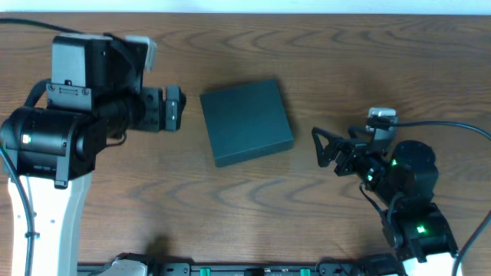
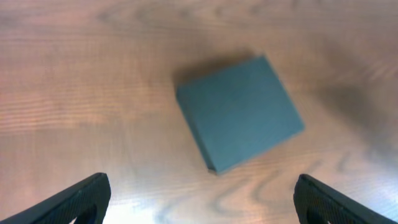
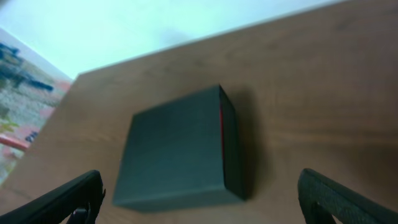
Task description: Pack container
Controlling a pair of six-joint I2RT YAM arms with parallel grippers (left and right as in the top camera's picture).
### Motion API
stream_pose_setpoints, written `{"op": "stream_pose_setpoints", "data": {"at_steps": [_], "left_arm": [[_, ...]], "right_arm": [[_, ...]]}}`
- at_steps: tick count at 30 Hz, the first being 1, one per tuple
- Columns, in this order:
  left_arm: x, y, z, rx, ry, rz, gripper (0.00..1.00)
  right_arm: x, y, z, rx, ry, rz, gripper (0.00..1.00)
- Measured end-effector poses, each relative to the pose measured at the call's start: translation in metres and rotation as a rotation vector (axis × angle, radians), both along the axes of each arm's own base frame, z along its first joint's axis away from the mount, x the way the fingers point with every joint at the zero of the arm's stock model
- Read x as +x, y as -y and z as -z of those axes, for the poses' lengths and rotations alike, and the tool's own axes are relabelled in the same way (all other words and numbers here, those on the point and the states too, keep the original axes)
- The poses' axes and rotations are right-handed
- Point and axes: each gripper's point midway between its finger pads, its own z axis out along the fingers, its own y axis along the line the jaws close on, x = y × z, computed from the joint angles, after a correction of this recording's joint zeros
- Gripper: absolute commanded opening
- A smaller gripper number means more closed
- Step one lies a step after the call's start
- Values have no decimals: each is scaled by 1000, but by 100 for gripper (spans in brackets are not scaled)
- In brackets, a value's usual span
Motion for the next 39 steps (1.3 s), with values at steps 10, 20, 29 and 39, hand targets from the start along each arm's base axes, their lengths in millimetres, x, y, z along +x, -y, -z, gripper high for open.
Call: {"op": "stream_pose_setpoints", "data": {"at_steps": [10, 20, 29, 39], "left_arm": [[-18, -3, 13, 15, -89, 0, 95], [-18, -3, 13, 15, -89, 0, 95], [-15, -14, 6, 61, -38, -40, 95], [-19, -69, -13, 128, 307, -259, 95]], "right_arm": [[-28, 4, 55, -47, -262, -6, 99], [-37, 6, 69, -59, -334, -7, 99], [-37, 6, 69, -59, -334, -7, 99], [-37, 6, 69, -59, -338, -7, 99]]}}
